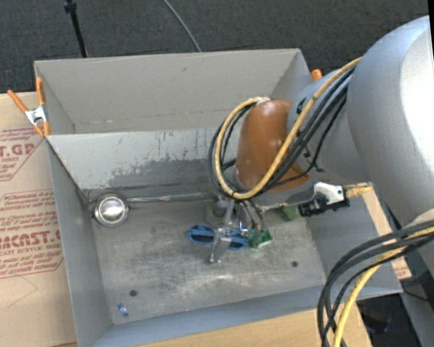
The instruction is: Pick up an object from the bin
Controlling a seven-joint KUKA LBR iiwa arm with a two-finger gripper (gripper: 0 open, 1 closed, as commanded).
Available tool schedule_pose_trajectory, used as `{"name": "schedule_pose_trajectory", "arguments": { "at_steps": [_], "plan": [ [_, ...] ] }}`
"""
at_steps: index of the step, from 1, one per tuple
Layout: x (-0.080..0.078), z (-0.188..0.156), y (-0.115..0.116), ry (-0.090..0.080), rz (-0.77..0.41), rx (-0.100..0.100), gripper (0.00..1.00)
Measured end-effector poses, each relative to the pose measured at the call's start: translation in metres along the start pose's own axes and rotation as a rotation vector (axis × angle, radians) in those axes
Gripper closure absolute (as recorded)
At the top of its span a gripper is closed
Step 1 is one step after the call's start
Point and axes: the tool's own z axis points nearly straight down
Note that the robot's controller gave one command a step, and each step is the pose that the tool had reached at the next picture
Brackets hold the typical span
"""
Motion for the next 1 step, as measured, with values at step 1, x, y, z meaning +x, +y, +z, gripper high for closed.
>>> {"name": "schedule_pose_trajectory", "arguments": {
  "at_steps": [1],
  "plan": [
    [-0.0065,-0.0045,-0.0006,-0.022,0.004,-0.003,1.00]
  ]
}}
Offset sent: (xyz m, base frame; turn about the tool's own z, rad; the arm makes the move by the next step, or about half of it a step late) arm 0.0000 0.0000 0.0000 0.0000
